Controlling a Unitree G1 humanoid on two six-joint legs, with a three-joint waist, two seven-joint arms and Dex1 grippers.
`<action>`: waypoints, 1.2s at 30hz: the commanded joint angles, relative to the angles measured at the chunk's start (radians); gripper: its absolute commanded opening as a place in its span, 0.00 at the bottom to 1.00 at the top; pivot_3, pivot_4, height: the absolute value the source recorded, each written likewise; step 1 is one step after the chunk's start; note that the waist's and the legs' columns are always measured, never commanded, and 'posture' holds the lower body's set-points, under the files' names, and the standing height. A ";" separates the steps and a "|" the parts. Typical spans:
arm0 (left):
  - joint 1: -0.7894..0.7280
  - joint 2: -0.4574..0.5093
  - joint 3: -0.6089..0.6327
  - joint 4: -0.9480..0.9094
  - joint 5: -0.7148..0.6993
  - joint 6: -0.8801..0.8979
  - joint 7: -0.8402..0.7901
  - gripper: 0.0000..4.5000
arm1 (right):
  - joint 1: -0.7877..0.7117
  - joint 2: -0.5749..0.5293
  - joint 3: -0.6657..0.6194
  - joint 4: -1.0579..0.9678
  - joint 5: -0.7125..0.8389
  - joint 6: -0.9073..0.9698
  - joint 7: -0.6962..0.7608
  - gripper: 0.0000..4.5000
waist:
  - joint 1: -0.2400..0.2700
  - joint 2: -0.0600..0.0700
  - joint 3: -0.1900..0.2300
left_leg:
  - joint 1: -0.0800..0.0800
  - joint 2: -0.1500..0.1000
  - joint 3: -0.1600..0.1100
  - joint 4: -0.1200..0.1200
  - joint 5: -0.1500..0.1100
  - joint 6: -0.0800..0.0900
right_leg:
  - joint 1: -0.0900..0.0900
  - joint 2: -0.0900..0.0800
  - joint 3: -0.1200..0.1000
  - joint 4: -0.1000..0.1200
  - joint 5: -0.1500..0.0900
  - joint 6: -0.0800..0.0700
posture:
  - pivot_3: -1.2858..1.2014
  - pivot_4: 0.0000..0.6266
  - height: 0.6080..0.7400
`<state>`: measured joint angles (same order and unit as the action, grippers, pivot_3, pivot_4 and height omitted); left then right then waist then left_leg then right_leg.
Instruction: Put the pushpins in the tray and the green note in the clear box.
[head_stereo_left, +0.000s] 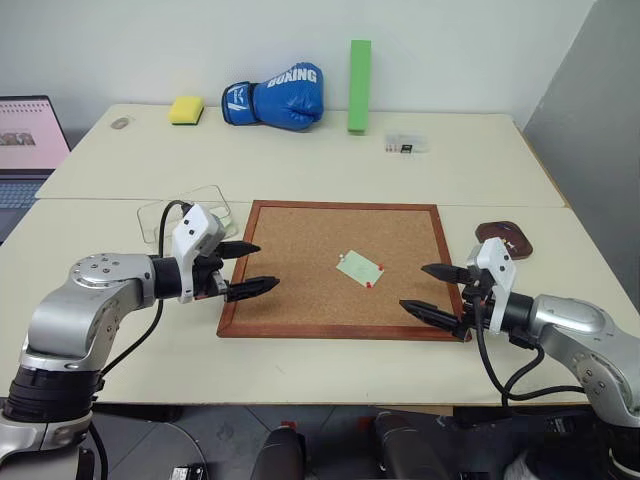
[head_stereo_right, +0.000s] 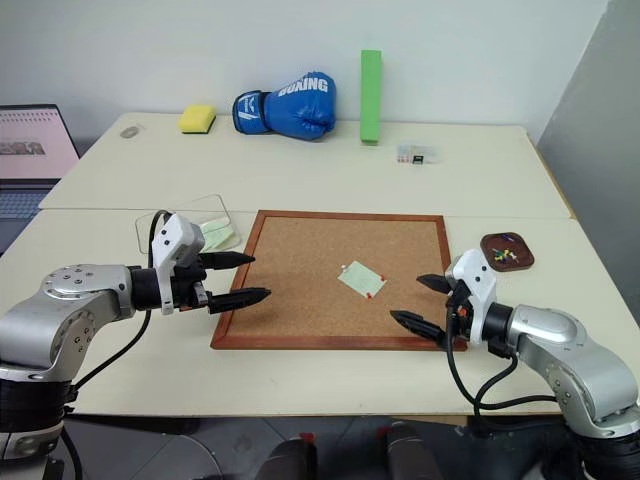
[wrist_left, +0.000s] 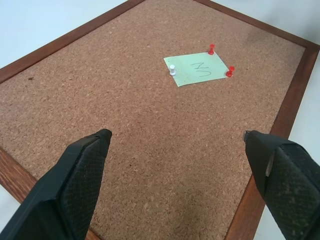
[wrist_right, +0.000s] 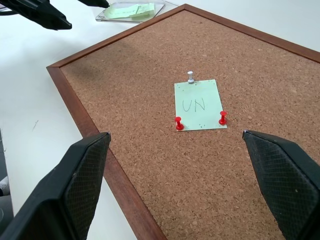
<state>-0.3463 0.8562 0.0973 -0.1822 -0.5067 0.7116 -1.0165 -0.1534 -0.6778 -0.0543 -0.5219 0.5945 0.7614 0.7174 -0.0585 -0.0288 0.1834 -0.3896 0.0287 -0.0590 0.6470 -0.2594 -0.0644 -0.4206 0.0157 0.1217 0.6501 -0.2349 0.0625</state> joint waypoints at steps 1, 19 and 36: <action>-0.006 0.003 0.030 -0.031 -0.020 -0.017 -0.002 1.00 | -0.013 -0.002 -0.012 -0.014 0.005 -0.022 0.006 1.00 | 0.000 0.000 0.000 | 0.000 0.000 0.000 0.000 0.000 0.000 | 0.000 0.000 0.000 0.000 0.000 0.000 | 0.52 0.24 1.00; -0.097 -0.204 -0.128 0.140 0.158 -0.272 0.085 0.37 | -0.224 0.210 0.180 0.156 -0.205 -0.083 -0.182 1.00 | 0.001 0.000 0.000 | 0.000 0.000 0.000 0.002 0.000 0.000 | 0.000 0.000 0.000 0.003 0.000 0.000 | 0.52 0.24 1.00; -0.113 -0.313 -0.225 0.281 0.255 -0.357 0.091 0.01 | -0.376 0.407 0.295 0.450 -0.337 -0.221 -0.169 1.00 | -0.005 0.000 0.000 | 0.004 -0.001 0.001 0.003 0.000 0.000 | -0.001 0.001 0.001 0.010 0.000 -0.001 | 0.52 0.24 1.00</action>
<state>-0.4612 0.5542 -0.1049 0.0925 -0.2755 0.3758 -0.9296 -0.5065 -0.2774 0.2378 -0.0827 0.2642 0.5717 0.5288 -0.0631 -0.0287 0.1833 -0.3859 0.0281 -0.0583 0.6500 -0.2592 -0.0644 -0.4211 0.0163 0.1231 0.6602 -0.2349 0.0619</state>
